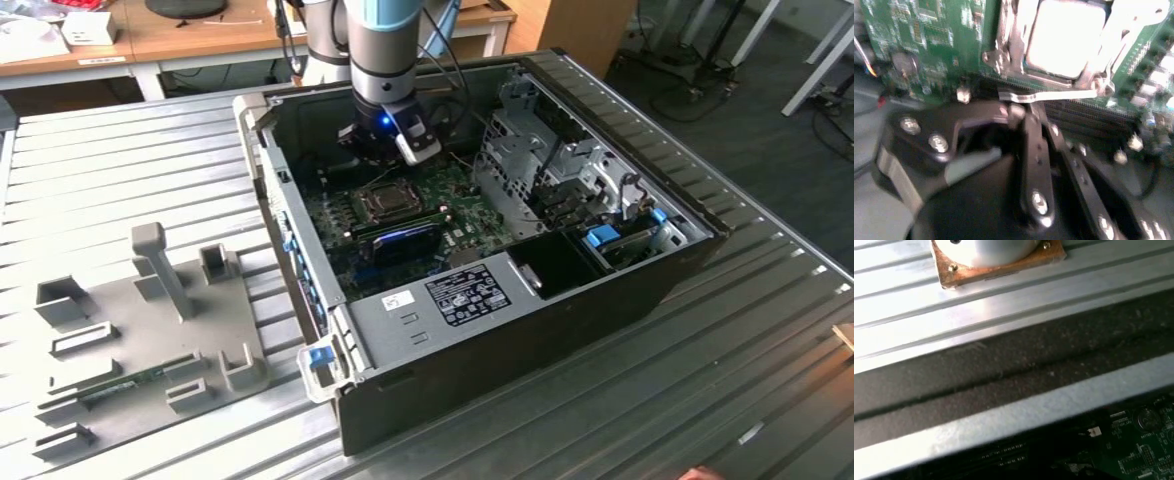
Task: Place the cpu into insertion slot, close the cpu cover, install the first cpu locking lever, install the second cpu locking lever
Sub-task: 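Install the first cpu locking lever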
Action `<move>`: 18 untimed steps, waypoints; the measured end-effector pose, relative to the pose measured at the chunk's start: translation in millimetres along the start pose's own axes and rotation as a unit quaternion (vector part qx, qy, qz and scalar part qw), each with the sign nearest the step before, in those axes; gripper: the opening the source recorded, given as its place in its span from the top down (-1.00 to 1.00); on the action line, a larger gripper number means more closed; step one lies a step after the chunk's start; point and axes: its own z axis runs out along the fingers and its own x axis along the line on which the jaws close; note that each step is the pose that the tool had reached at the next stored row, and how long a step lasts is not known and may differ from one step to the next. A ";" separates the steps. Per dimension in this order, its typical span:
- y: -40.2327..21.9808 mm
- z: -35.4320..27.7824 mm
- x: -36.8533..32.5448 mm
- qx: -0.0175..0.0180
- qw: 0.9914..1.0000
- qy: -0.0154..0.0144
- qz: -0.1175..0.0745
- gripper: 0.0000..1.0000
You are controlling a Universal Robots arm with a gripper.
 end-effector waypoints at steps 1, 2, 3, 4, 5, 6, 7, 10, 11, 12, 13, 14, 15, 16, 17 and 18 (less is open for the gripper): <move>-0.4 -0.2 -0.1 -0.001 1.000 0.000 0.000 0.80; -0.6 -0.3 -0.1 -0.001 1.000 0.000 0.000 0.80; -0.5 -0.3 -0.1 -0.001 1.000 0.000 0.000 0.80; -0.5 -0.2 -0.1 -0.001 1.000 0.000 0.000 0.80; -0.6 -0.3 -0.2 -0.001 1.000 0.000 0.000 0.80; -0.6 -0.3 -0.2 -0.001 1.000 0.000 0.000 0.80; -0.6 -0.3 -0.2 -0.001 1.000 0.000 0.000 0.80; 0.1 -3.1 -0.3 -0.001 1.000 0.001 0.000 0.80; 0.6 -4.8 -0.4 -0.001 1.000 0.000 0.000 0.80; 1.1 -6.8 -0.5 -0.001 1.000 0.000 0.000 0.80; 1.6 -8.6 -0.6 -0.001 1.000 0.001 0.000 0.80; 2.1 -10.4 -0.7 -0.001 1.000 0.001 0.000 0.80; 2.4 -11.5 -0.8 -0.001 1.000 0.001 0.000 0.80; 2.5 -11.7 -0.8 -0.002 1.000 0.001 0.000 0.80; 2.4 -11.7 -0.6 -0.002 1.000 0.000 0.000 0.80; 2.1 -11.8 0.3 -0.003 1.000 0.000 0.000 0.80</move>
